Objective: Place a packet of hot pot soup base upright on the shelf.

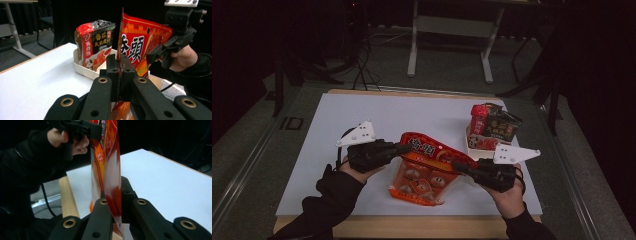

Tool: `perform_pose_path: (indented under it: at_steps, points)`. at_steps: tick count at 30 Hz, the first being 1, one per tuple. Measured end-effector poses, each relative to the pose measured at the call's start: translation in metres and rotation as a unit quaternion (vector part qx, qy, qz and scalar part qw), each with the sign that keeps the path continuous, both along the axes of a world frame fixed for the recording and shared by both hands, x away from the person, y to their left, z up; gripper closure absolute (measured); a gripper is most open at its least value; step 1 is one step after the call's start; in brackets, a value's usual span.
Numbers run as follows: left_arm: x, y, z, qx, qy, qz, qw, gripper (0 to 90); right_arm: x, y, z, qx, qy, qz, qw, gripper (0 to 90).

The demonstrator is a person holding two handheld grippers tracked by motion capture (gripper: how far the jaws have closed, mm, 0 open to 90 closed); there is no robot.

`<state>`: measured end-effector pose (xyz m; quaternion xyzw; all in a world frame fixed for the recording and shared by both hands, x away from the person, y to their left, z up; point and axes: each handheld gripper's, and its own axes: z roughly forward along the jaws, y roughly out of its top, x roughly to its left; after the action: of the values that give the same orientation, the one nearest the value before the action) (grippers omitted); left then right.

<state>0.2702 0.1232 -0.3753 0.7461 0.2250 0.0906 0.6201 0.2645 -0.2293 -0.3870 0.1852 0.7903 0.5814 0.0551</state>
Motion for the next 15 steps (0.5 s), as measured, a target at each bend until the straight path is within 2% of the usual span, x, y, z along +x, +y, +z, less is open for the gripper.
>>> perform_pose_path:
  at_steps: [1,2,5,9,11,15]
  points:
    - [0.000,0.001,0.000,-0.001,-0.002,-0.002,1.0000,88.9,0.000,0.000,0.002,0.002,-0.004,-0.002,1.0000,90.0]
    - [0.000,0.001,0.000,-0.001,-0.004,-0.004,1.0000,88.7,-0.001,0.000,0.004,0.002,-0.017,0.000,0.9999,90.0]
    - [0.001,0.003,-0.003,-0.001,-0.008,-0.012,0.9999,88.1,-0.001,0.001,0.009,0.000,-0.013,-0.003,0.9999,90.0]
    - [0.004,0.005,-0.009,-0.005,0.009,-0.025,0.9996,87.2,0.002,0.001,0.016,-0.012,-0.019,-0.013,0.9997,90.0]
    - [0.004,0.005,-0.010,-0.003,0.007,-0.024,0.9997,87.2,0.005,0.000,0.017,-0.011,-0.013,-0.016,0.9997,90.0]
    - [0.004,0.006,-0.011,-0.003,0.003,-0.020,0.9998,86.3,0.006,0.002,0.021,-0.017,-0.019,-0.018,0.9995,90.0]
